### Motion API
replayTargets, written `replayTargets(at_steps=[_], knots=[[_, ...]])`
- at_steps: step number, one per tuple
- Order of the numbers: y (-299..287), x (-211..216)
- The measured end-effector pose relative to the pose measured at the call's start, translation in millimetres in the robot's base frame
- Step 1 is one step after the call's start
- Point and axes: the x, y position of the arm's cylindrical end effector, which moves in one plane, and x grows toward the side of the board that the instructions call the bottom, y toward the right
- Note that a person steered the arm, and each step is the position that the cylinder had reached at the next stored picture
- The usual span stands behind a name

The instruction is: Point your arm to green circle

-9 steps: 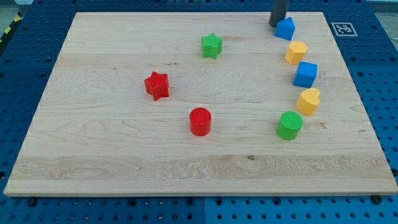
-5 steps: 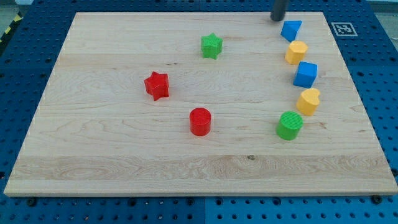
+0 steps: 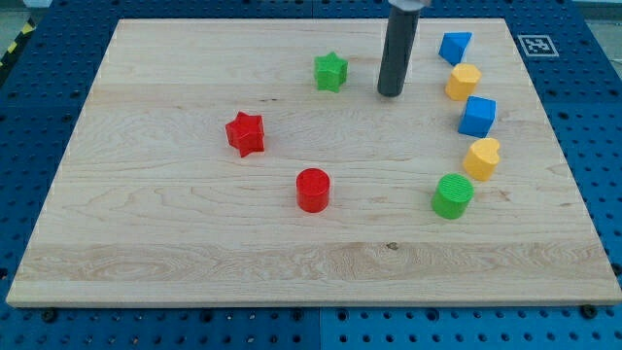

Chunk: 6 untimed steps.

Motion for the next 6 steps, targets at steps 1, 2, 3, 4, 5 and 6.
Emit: replayTargets(at_steps=[1, 2, 3, 4, 5, 6], knots=[[0, 0], [0, 0], [0, 2], [0, 32], [0, 66], [0, 88]])
